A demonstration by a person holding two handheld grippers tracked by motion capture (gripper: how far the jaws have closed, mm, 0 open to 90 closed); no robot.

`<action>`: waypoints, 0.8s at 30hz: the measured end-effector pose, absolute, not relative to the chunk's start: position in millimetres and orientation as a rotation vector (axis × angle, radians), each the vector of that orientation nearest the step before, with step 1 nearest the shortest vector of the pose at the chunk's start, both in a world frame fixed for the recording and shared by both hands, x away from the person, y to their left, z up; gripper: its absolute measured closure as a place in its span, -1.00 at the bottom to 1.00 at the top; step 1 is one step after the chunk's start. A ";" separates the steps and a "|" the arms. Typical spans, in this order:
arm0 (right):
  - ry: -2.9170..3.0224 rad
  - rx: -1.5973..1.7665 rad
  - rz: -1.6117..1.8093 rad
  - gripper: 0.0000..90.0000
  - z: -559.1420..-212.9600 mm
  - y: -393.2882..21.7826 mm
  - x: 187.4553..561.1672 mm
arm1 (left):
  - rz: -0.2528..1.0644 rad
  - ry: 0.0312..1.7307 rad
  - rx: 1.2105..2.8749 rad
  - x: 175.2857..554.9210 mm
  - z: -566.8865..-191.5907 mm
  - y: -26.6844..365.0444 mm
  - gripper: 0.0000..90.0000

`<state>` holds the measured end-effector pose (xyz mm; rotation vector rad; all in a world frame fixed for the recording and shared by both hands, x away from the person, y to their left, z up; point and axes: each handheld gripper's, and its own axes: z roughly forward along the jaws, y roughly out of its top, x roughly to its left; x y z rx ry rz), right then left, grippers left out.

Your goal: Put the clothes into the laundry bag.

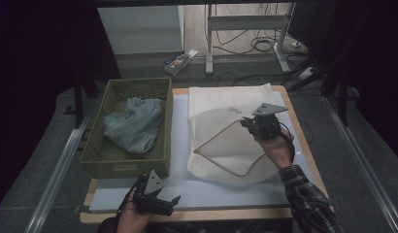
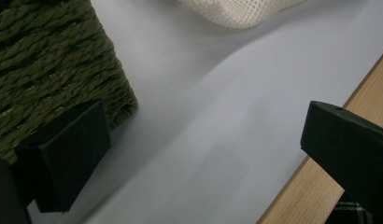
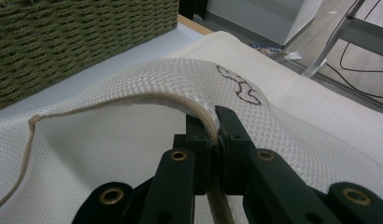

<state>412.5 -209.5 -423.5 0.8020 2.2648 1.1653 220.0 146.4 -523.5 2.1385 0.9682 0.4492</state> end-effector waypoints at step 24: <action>2.231 0.785 1.241 0.86 -396.9 -202.0 419.5 | 0.413 0.982 2.115 220.3 -523.3 147.3 -0.96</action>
